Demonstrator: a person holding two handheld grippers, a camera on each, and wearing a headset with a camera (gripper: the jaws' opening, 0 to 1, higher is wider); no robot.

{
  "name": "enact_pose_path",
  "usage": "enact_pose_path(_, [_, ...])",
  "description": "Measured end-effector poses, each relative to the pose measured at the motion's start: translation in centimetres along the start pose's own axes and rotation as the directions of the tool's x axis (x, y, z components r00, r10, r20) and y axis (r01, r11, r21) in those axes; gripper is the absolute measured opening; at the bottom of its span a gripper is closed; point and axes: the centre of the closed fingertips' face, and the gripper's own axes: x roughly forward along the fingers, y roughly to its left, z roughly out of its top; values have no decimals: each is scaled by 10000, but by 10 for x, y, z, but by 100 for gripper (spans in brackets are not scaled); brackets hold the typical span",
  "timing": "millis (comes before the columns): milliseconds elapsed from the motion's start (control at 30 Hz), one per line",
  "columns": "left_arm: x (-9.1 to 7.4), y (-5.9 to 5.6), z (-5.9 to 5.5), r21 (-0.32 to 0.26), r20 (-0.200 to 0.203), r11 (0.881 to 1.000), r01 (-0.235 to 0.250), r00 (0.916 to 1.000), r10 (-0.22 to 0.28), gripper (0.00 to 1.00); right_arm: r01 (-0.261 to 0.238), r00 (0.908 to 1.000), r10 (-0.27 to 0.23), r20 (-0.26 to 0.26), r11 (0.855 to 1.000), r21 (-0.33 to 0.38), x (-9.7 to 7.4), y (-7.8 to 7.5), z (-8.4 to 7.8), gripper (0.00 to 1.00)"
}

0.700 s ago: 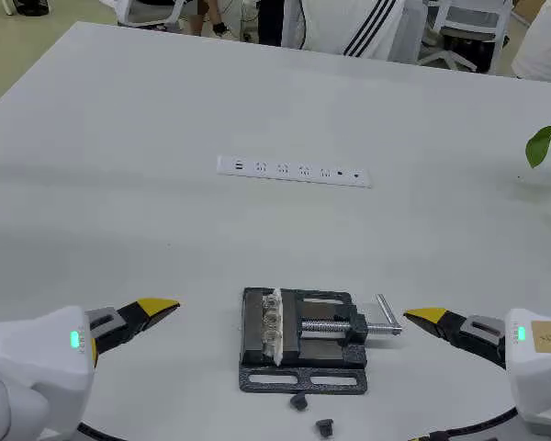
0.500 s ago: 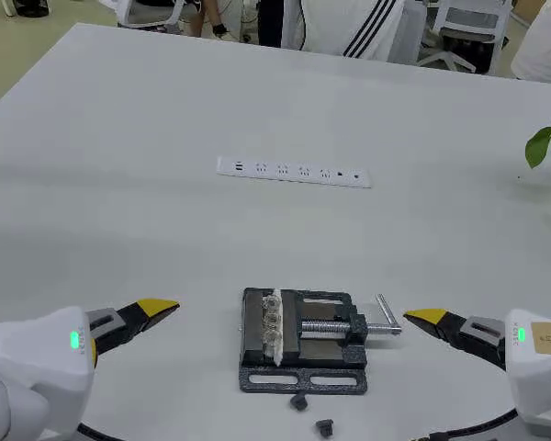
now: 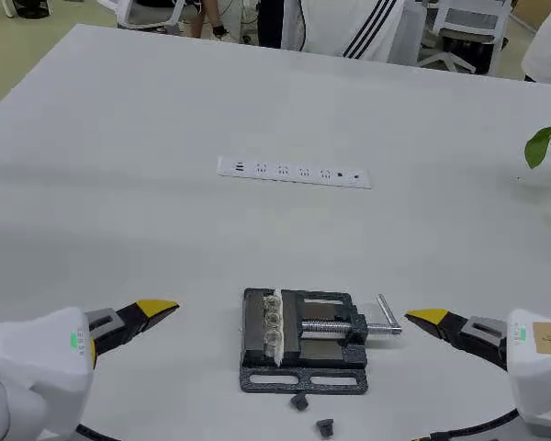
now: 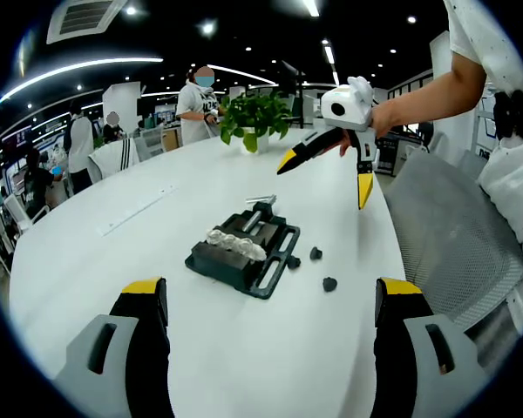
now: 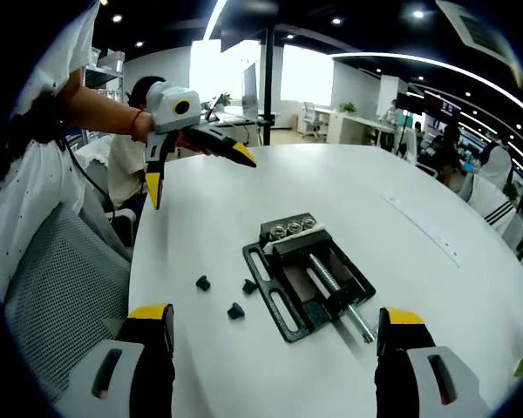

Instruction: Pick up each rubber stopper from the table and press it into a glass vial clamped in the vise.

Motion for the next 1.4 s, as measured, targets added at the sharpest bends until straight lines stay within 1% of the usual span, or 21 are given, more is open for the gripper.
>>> enact_pose_path(400, [1,1,0,13,-39,10000,56,10000,-56,99,85,10000,-85,-30,9999,66,-3,-2,-2,96])
enact_pose_path(600, [3,2,1,1,-5,10000,61,10000,-61,99,49,10000,-48,-73,10000,49,-2,-2,-2,96])
enact_pose_path(867, [3,2,-1,-32,-32,10000,77,10000,-77,99,-5,10000,5,-99,10000,-20,0,0,-2,94])
enact_pose_path(1133, [2,1,-2,-115,57,9999,48,10000,-48,99,-287,9992,282,-293,9994,-178,3,6,-1,91])
enact_pose_path(1400, [2,-1,-2,-169,165,9999,13,9999,-10,98,-650,9964,618,-584,9964,-538,6,12,6,82])
